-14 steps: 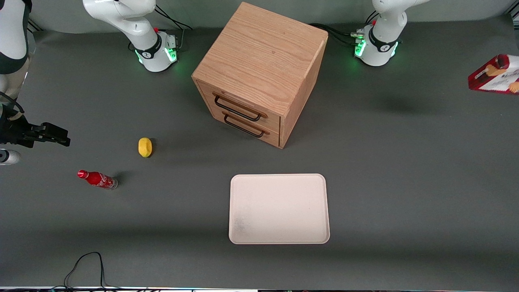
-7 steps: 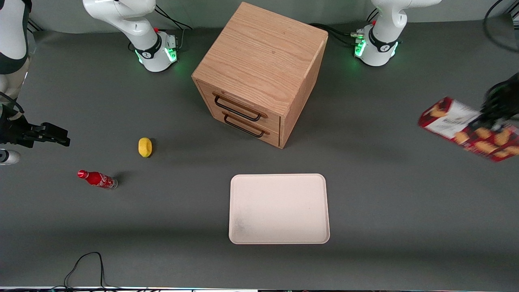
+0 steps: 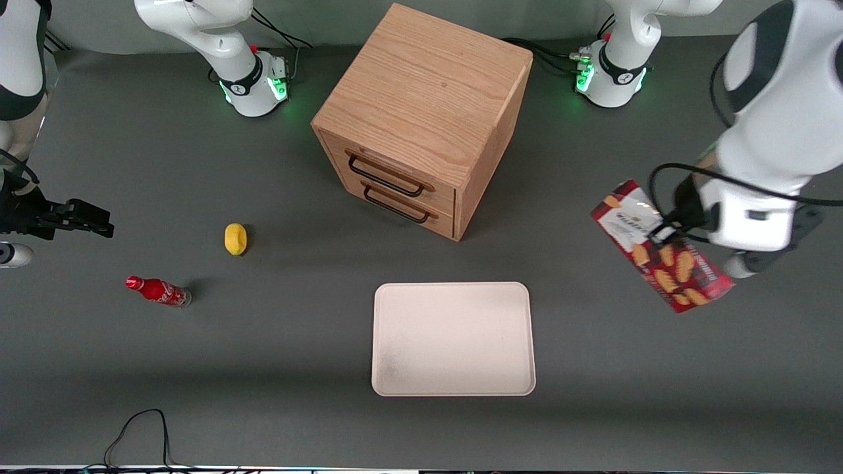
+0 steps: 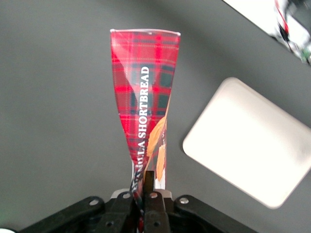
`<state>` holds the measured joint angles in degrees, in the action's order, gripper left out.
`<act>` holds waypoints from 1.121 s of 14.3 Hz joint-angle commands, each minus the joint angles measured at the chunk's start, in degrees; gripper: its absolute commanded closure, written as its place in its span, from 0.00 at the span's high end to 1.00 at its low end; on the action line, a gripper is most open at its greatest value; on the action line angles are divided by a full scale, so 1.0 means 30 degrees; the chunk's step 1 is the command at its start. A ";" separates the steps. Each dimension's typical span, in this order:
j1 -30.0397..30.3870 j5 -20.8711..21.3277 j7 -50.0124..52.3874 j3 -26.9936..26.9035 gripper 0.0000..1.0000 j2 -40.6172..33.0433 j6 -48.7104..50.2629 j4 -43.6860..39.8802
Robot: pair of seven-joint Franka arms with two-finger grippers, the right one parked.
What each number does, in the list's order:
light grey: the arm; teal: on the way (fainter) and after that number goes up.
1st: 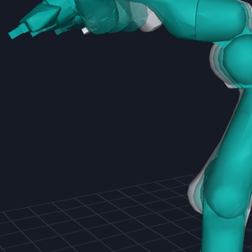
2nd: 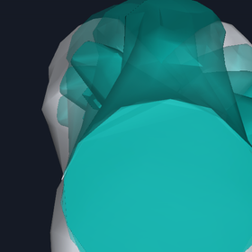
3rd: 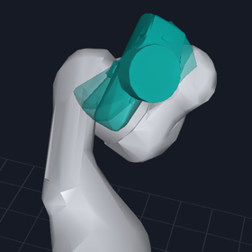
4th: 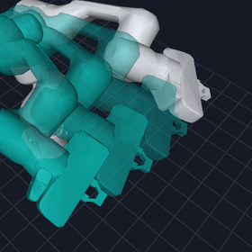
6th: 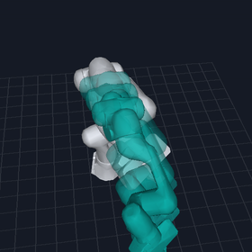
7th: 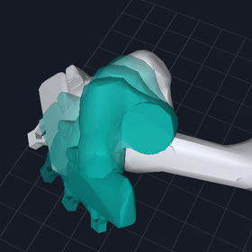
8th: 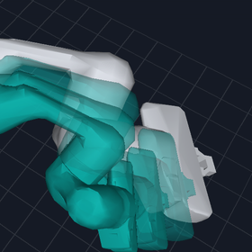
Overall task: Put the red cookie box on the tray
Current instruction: 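Carry the held box with the left gripper toward the cream tray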
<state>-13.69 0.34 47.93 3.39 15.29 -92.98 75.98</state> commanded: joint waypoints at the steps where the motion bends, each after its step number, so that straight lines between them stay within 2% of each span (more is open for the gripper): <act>1: -0.0065 -0.0082 -0.1938 0.0683 0.00 0.1466 0.0996 -0.2911; 4: -0.0181 0.0121 -0.2325 0.1826 0.00 0.2023 -0.0086 -0.3178; 6: -0.0882 0.0239 -0.2702 0.1857 0.00 0.2141 -0.0644 -0.3266; 8: -0.1583 0.0619 -0.5094 0.1945 0.00 0.2228 -0.0763 -0.3266; 10: -0.1880 0.0620 -0.5635 0.1945 0.00 0.2638 -0.1286 -0.3266; 16: -0.2320 0.1496 -0.5723 0.1945 0.00 0.6119 -0.3951 -0.3237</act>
<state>-19.65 2.89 31.71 9.69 28.68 -102.33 68.59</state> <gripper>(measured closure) 0.969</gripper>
